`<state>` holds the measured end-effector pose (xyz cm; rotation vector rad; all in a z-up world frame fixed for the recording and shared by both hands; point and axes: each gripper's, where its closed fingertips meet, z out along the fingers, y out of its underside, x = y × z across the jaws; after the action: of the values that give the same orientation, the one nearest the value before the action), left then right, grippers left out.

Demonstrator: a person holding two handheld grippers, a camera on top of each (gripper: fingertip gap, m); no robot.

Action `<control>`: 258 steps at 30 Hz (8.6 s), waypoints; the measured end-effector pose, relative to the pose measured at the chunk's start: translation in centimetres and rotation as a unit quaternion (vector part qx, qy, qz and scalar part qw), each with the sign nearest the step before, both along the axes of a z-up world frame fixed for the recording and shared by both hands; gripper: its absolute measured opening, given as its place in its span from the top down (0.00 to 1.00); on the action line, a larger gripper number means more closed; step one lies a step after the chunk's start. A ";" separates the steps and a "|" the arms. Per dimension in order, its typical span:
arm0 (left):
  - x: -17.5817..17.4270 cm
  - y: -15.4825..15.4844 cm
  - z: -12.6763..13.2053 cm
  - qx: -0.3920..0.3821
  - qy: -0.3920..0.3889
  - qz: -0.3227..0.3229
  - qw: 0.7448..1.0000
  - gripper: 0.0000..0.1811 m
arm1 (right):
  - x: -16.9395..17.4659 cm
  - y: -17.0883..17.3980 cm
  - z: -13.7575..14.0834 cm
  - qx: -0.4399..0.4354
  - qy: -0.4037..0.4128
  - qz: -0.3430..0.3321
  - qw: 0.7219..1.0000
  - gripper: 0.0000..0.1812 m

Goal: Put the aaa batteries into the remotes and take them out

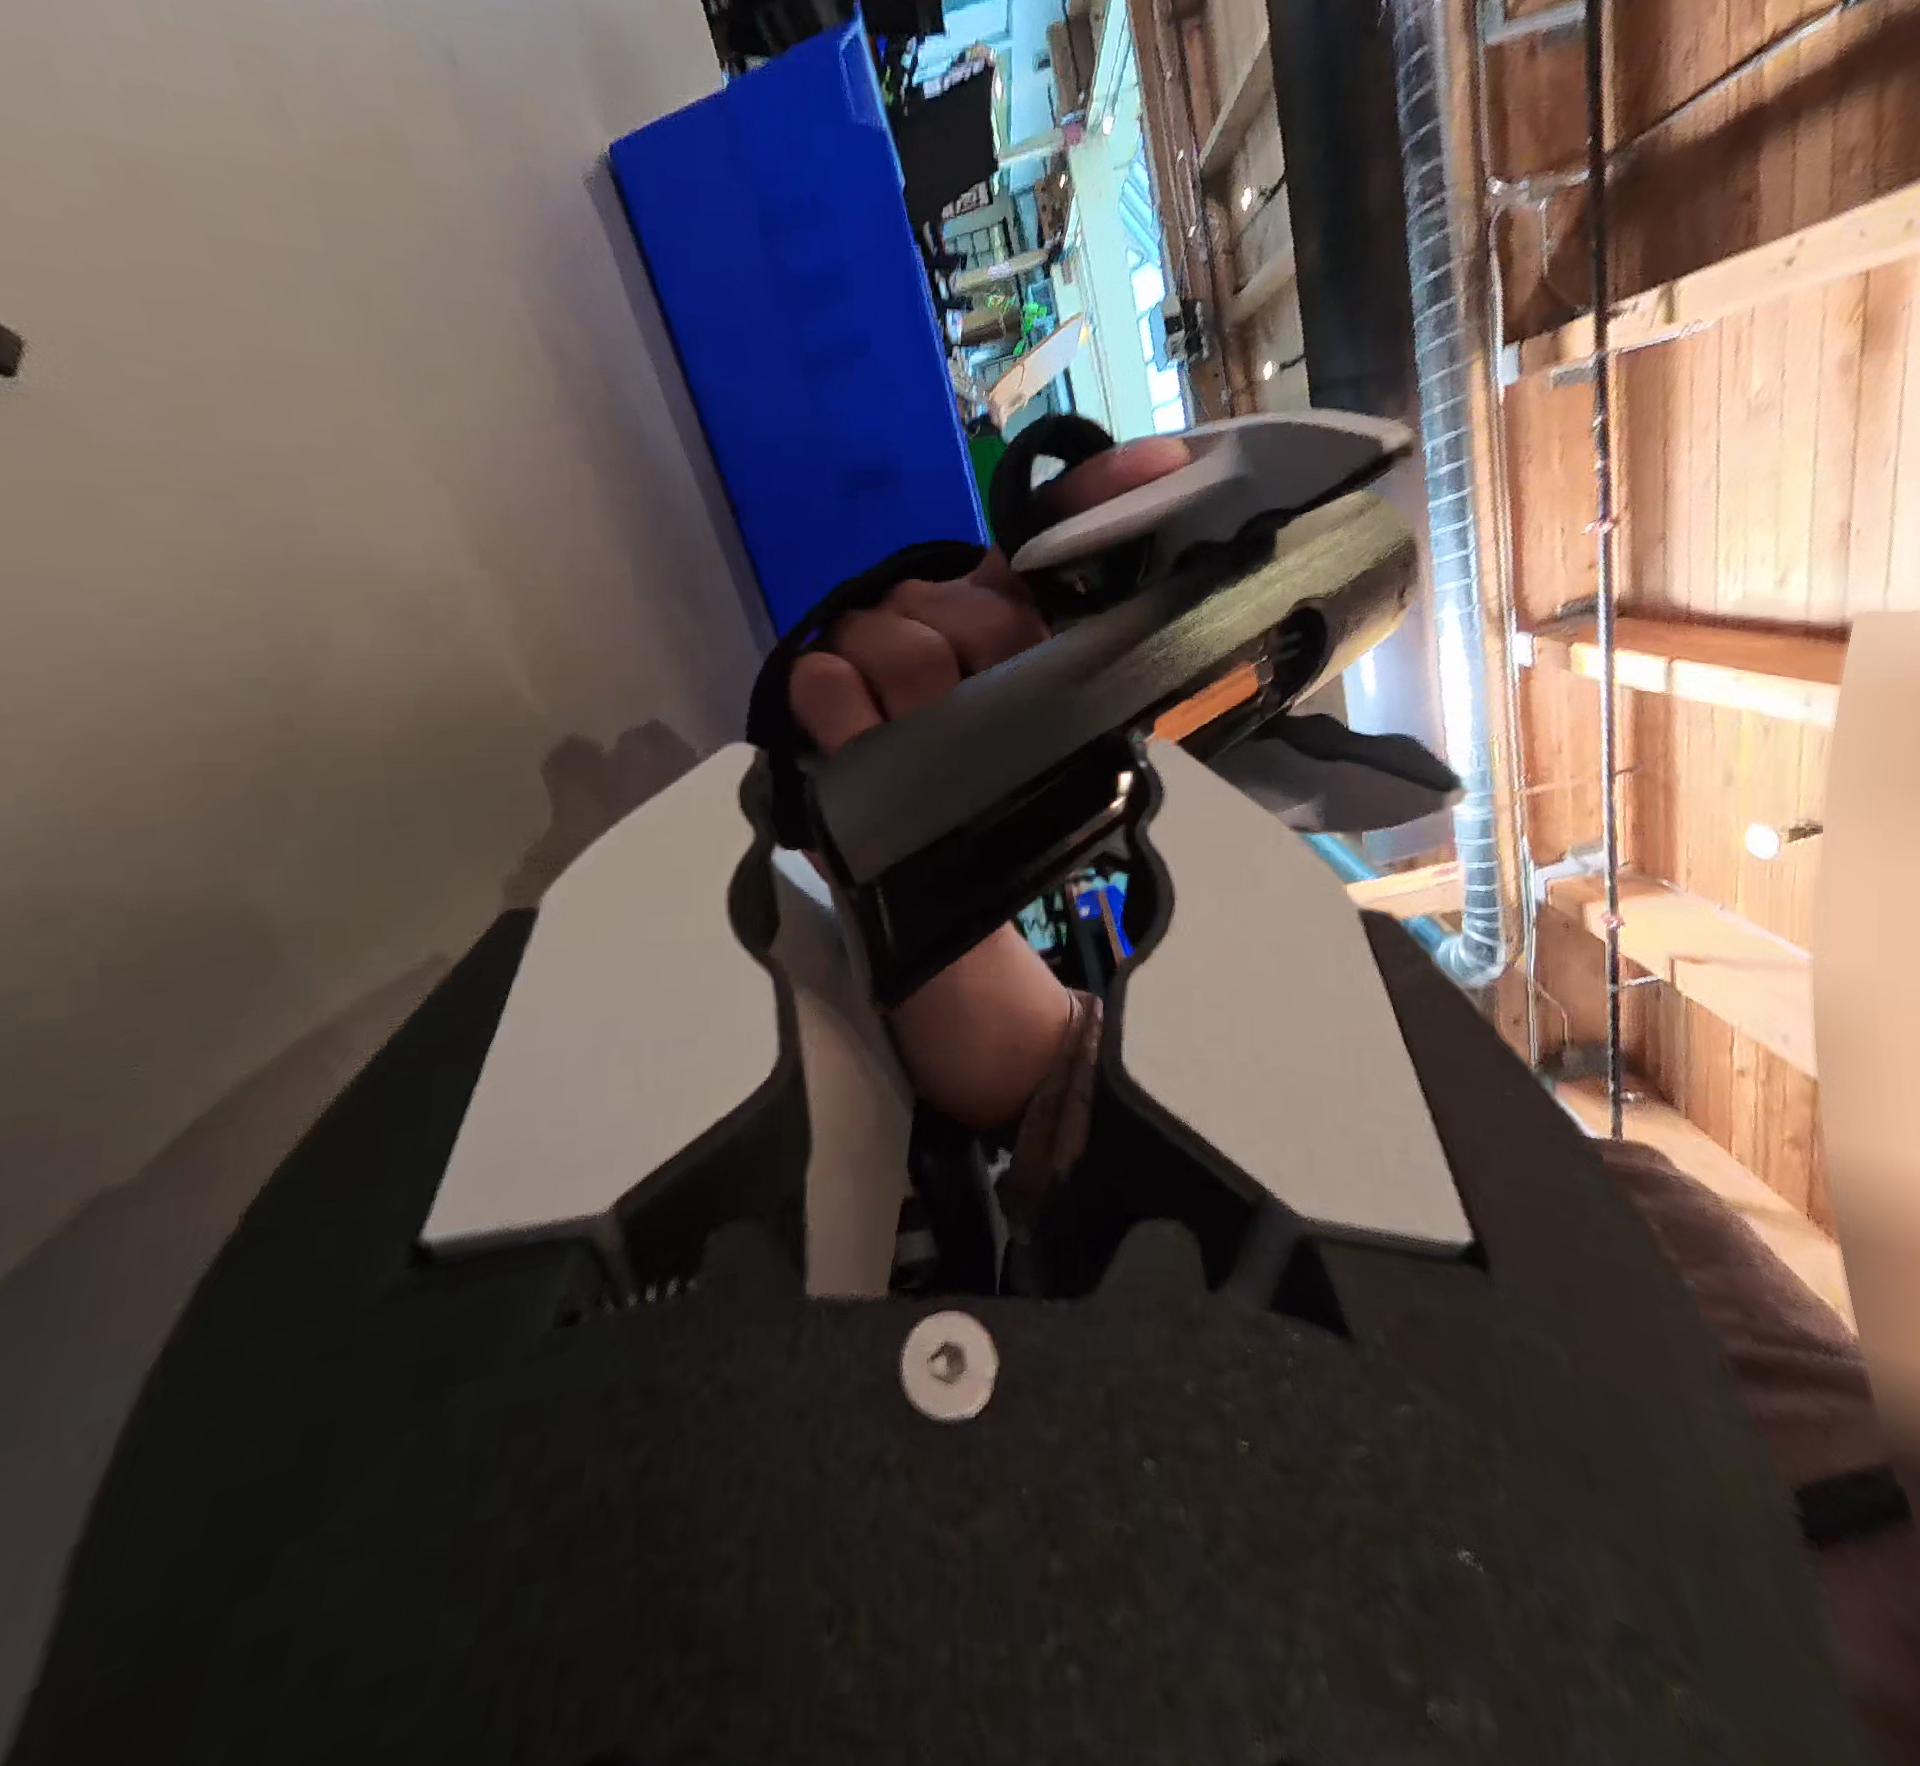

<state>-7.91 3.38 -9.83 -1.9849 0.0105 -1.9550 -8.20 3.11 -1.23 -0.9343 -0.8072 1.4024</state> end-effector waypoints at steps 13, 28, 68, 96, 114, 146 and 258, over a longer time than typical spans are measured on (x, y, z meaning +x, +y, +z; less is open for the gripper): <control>0.2 -0.1 0.6 -0.010 -0.009 0.021 1.000 0.67 | 0.0 0.2 -0.2 -0.013 0.005 0.007 1.000 0.67; -0.7 0.2 0.5 0.027 0.029 0.029 0.999 0.69 | -0.3 0.2 -0.7 -0.003 0.008 -0.011 1.000 0.67; -0.3 -0.1 1.9 0.077 0.012 0.000 0.997 0.70 | 0.0 -0.1 0.2 -0.014 0.036 -0.005 0.999 0.67; -3.2 1.4 1.2 0.207 0.078 -0.067 0.973 0.65 | 2.3 2.5 0.8 -0.067 0.068 -0.027 0.995 0.68; 0.1 -1.2 0.5 0.443 0.282 -0.196 0.828 0.59 | 1.1 1.9 0.3 -0.093 0.054 0.007 0.994 0.67; -15.9 -4.9 -4.2 0.231 0.443 0.087 0.862 0.71 | -2.6 7.8 -16.5 -0.067 -0.551 -0.175 0.813 0.79; -4.5 -0.3 4.6 0.305 0.113 -0.091 0.941 0.87 | -4.5 -4.0 -8.6 -0.260 -0.401 0.253 0.841 0.88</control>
<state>-12.37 3.13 -5.26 -1.7987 0.7844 -1.5424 -12.72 -0.86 -9.79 -1.9093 -1.4027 1.7306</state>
